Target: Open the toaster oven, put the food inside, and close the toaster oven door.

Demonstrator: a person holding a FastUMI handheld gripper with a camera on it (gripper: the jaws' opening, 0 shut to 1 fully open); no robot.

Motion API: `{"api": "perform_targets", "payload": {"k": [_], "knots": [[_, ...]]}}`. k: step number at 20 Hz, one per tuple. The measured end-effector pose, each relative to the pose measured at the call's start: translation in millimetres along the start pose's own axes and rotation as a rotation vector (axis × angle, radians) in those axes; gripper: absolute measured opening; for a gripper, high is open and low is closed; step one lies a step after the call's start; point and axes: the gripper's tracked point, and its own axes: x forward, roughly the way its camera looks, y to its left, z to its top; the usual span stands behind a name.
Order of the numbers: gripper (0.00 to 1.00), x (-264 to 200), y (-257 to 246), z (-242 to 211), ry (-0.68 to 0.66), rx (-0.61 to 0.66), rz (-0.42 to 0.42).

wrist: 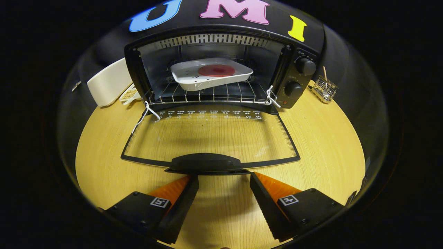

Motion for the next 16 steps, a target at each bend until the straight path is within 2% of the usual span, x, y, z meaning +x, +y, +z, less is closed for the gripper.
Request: {"api": "perform_targets", "payload": {"k": [2, 6, 9, 12, 14, 16], "knots": [[0.98, -5.2, 0.0, 5.1, -0.008, -0.043, 0.01], [0.98, -29.7, -0.2, 23.8, -0.118, -0.159, 0.025], [0.99, -53.4, -1.5, 45.7, -0.201, -0.129, 0.039], [0.98, -84.9, -5.2, 89.5, -0.338, -0.057, 0.06], [0.99, -120.4, -8.3, 120.8, -0.405, -0.028, 0.068], [0.99, -165.1, -9.4, 158.1, -0.536, -0.026, 0.076]]}}
